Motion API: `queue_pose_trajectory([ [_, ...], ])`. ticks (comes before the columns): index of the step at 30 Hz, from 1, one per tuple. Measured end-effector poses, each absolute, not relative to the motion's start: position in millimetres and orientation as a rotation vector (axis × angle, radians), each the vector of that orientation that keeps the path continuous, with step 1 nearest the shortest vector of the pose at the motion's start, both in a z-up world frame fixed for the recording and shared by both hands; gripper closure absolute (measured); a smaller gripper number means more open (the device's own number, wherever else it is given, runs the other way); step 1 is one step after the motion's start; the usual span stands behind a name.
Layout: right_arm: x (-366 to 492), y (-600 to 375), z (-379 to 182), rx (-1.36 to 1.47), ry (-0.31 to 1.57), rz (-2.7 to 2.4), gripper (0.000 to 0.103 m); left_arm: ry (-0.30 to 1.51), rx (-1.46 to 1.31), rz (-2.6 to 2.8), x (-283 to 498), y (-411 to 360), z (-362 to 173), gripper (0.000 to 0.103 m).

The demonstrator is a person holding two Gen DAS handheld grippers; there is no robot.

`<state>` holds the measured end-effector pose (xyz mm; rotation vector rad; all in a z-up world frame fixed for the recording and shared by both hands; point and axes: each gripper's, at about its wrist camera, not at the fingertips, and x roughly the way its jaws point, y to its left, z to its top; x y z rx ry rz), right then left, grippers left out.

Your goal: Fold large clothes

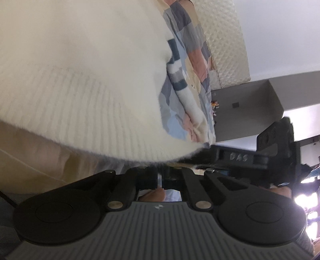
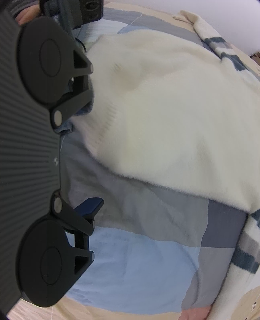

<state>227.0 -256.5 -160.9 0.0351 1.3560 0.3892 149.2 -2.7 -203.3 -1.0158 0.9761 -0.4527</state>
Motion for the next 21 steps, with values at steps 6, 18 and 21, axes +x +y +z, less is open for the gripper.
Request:
queue_pose_trajectory([
  [6, 220, -257, -155, 0.148, 1.356, 0.464, 0.024, 0.986, -0.976, -0.462, 146, -6, -206, 0.100],
  [18, 193, -270, -129, 0.142, 1.318, 0.460, 0.024, 1.096, -0.762, -0.494, 140, -2, -195, 0.072],
  [21, 185, -272, -118, 0.161, 1.291, 0.462, 0.024, 1.096, -0.719, -0.517, 127, 10, -185, 0.052],
])
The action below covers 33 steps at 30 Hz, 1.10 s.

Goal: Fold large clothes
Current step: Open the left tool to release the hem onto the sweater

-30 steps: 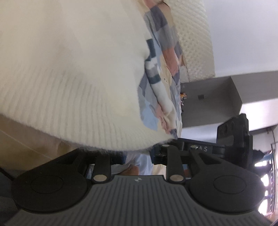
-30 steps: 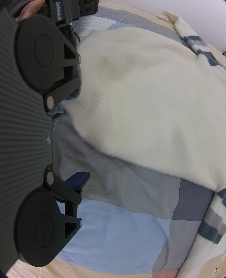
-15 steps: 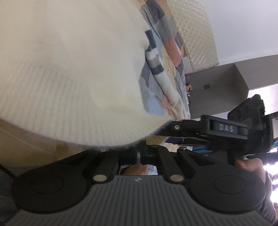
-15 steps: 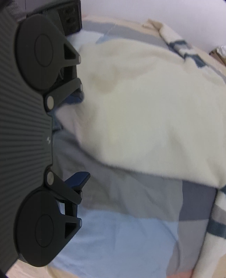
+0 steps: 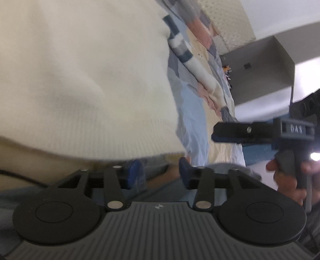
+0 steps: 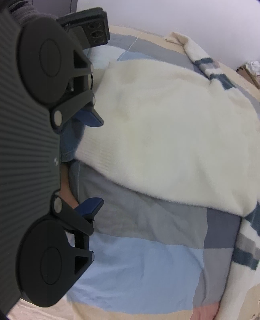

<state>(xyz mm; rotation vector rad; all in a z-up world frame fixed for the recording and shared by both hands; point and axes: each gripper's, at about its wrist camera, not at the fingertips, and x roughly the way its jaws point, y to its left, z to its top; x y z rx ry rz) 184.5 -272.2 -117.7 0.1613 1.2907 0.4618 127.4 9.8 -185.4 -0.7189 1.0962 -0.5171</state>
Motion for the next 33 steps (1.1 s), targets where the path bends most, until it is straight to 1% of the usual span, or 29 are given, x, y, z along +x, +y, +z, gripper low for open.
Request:
queue_pose_trajectory([
  [5, 176, -268, -99, 0.165, 1.214, 0.456, 0.024, 1.077, -0.711, -0.514, 109, 51, -162, 0.051],
  [8, 178, -256, -97, 0.158, 1.159, 0.435, 0.025, 1.037, -0.737, -0.424, 105, 92, -147, 0.052],
  [9, 180, -250, -99, 0.165, 1.146, 0.431, 0.028, 1.016, -0.748, -0.387, 106, 108, -143, 0.052],
  [10, 183, -244, -102, 0.174, 1.139, 0.426, 0.038, 0.996, -0.758, -0.335, 107, 125, -141, 0.052],
  [11, 185, -239, -105, 0.186, 1.136, 0.425, 0.044, 0.983, -0.773, -0.268, 107, 143, -139, 0.052],
  [14, 189, -220, -119, 0.228, 1.133, 0.421, 0.055, 0.929, -0.775, -0.107, 103, 183, -139, 0.052],
  [18, 192, -196, -136, 0.235, 1.124, 0.396, 0.057, 0.918, -0.693, 0.018, 102, 202, -145, 0.052],
  [21, 195, -182, -149, 0.215, 1.104, 0.371, 0.058, 0.922, -0.698, 0.074, 104, 214, -155, 0.052],
  [23, 198, -178, -159, 0.202, 1.097, 0.341, 0.065, 0.905, -0.699, 0.121, 103, 226, -159, 0.052],
  [26, 205, -172, -176, 0.187, 1.093, 0.299, 0.066, 0.902, -0.707, 0.163, 109, 227, -166, 0.052],
  [28, 207, -168, -187, 0.173, 1.091, 0.276, 0.069, 0.916, -0.722, 0.161, 114, 227, -174, 0.052],
  [33, 210, -163, -200, 0.146, 1.081, 0.281, 0.069, 0.943, -0.698, 0.196, 127, 227, -187, 0.052],
])
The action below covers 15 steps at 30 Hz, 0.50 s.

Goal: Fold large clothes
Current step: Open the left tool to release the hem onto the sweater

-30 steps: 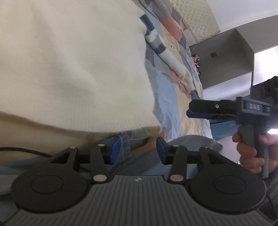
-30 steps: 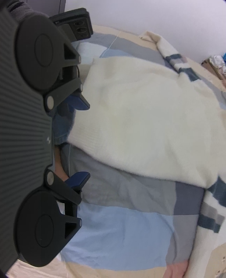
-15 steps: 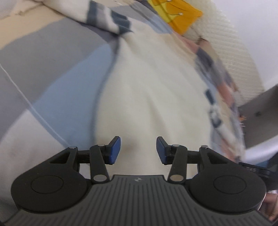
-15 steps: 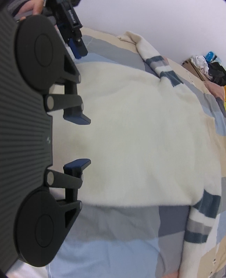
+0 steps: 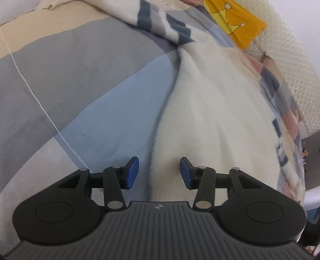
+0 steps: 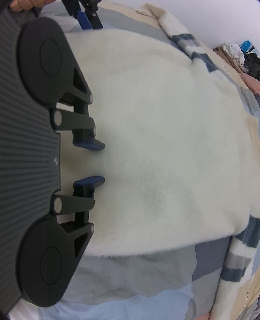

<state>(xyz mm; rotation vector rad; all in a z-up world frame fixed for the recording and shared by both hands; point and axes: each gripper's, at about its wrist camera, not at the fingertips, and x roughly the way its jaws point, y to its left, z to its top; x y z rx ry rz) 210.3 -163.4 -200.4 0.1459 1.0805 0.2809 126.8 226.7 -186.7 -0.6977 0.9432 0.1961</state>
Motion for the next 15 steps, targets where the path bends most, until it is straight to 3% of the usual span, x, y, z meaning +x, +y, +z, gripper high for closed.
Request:
queue_pose_trajectory([
  [15, 213, -168, -205, 0.217, 1.049, 0.303, 0.069, 0.898, -0.651, 0.037, 194, 220, -208, 0.053],
])
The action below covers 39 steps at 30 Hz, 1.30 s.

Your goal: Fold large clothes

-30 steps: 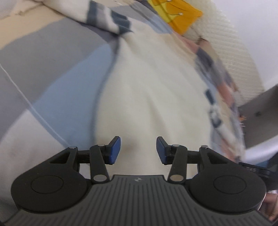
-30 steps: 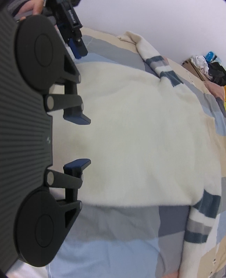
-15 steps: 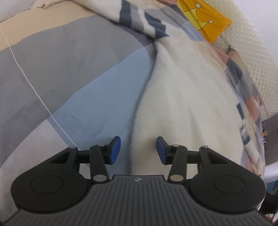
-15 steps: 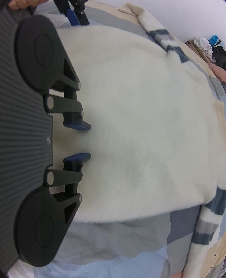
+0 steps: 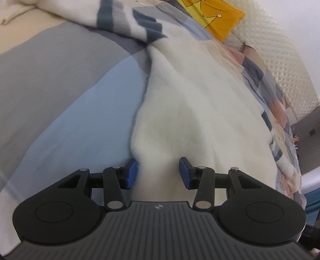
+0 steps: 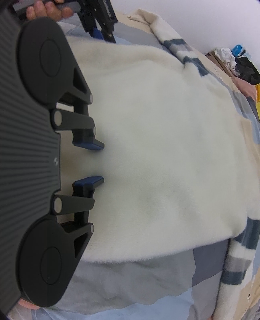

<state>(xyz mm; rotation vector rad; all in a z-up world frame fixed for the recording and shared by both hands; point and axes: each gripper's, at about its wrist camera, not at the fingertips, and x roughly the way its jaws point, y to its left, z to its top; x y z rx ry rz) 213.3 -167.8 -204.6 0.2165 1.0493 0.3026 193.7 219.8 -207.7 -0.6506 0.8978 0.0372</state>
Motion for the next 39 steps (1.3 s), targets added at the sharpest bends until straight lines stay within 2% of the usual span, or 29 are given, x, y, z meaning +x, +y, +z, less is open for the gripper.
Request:
queue_pose_trajectory([
  [5, 214, -168, -205, 0.224, 1.047, 0.309, 0.069, 0.931, -0.746, -0.038, 205, 233, -215, 0.053],
  [9, 213, -171, -205, 0.242, 1.045, 0.314, 0.070, 1.061, -0.815, -0.058, 199, 239, -220, 0.053],
  [17, 213, -176, -204, 0.286, 1.046, 0.318, 0.070, 1.184, -0.697, -0.032, 165, 216, -205, 0.054],
  [18, 213, -176, -204, 0.288, 1.045, 0.318, 0.069, 1.199, -0.680, -0.017, 164, 211, -206, 0.058],
  [19, 213, -176, -204, 0.289, 1.045, 0.318, 0.069, 1.212, -0.669, -0.004, 163, 208, -205, 0.072],
  [21, 212, -176, -204, 0.286, 1.044, 0.318, 0.069, 1.222, -0.675, 0.017, 163, 207, -204, 0.088],
  [22, 211, -176, -204, 0.277, 1.044, 0.317, 0.070, 1.216, -0.684, 0.023, 162, 208, -202, 0.091],
  [31, 205, -160, -202, 0.164, 1.038, 0.323, 0.070, 1.212, -0.637, 0.075, 149, 219, -160, 0.097],
  [39, 206, -160, -204, 0.170, 1.051, 0.318, 0.070, 1.311, -0.513, 0.132, 167, 204, -180, 0.097],
])
